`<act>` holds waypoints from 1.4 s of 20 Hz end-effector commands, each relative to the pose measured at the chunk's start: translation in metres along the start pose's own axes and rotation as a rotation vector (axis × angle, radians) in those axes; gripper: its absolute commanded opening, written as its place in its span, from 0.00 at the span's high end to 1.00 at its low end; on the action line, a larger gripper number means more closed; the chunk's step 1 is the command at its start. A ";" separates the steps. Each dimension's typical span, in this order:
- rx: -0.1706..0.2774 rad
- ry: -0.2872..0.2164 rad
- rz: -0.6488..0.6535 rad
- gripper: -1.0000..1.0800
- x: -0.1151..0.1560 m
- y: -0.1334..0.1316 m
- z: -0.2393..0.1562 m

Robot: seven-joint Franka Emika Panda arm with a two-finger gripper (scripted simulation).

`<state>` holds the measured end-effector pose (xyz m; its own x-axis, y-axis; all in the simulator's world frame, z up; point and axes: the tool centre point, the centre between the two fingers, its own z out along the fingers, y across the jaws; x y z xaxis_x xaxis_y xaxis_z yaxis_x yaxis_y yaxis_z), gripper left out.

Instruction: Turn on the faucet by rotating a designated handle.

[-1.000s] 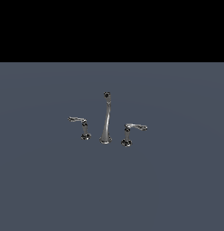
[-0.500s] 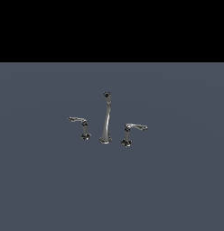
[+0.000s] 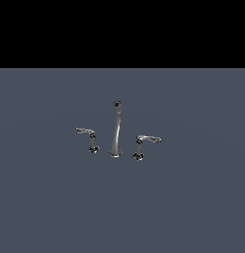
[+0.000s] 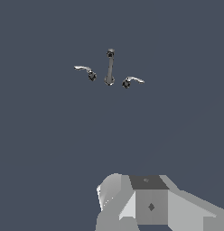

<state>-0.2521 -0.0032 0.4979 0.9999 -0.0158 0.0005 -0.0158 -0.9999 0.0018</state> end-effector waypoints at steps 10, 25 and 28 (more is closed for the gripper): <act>0.038 0.137 0.195 1.00 -0.003 -0.045 -0.044; 0.080 0.322 0.536 1.00 0.019 -0.155 -0.073; 0.083 0.343 0.601 1.00 0.031 -0.178 -0.067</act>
<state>-0.2243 0.1627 0.5675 0.7829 -0.5511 0.2886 -0.5267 -0.8341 -0.1639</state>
